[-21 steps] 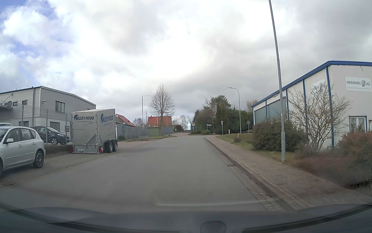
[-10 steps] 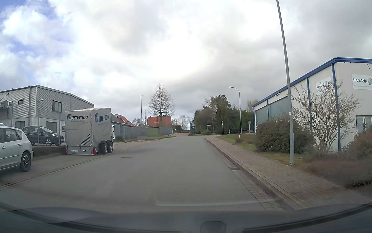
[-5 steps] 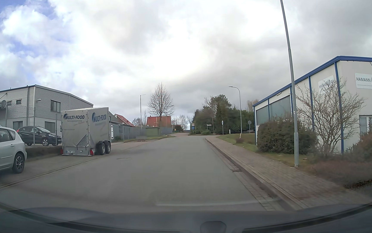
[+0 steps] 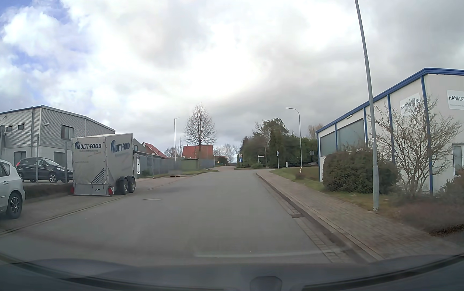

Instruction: Follow the waypoints while adhering to traffic rules and regulations

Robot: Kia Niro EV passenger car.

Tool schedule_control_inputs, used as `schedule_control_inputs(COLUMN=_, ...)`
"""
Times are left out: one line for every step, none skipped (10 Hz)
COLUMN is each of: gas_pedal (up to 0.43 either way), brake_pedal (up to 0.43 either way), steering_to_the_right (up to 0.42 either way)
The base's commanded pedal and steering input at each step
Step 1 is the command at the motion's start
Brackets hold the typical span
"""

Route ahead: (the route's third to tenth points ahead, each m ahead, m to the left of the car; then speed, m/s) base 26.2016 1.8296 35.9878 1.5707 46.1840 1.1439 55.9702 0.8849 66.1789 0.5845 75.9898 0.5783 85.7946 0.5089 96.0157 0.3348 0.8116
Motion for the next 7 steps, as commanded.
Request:
schedule_control_inputs(gas_pedal=0.000, brake_pedal=0.000, steering_to_the_right=0.005)
schedule_control_inputs(gas_pedal=0.000, brake_pedal=0.000, steering_to_the_right=0.005)
schedule_control_inputs(gas_pedal=0.000, brake_pedal=0.000, steering_to_the_right=0.004)
schedule_control_inputs(gas_pedal=0.000, brake_pedal=0.000, steering_to_the_right=0.005)
schedule_control_inputs(gas_pedal=0.000, brake_pedal=0.000, steering_to_the_right=0.005)
schedule_control_inputs(gas_pedal=0.000, brake_pedal=0.000, steering_to_the_right=0.005)
schedule_control_inputs(gas_pedal=0.000, brake_pedal=0.000, steering_to_the_right=0.005)
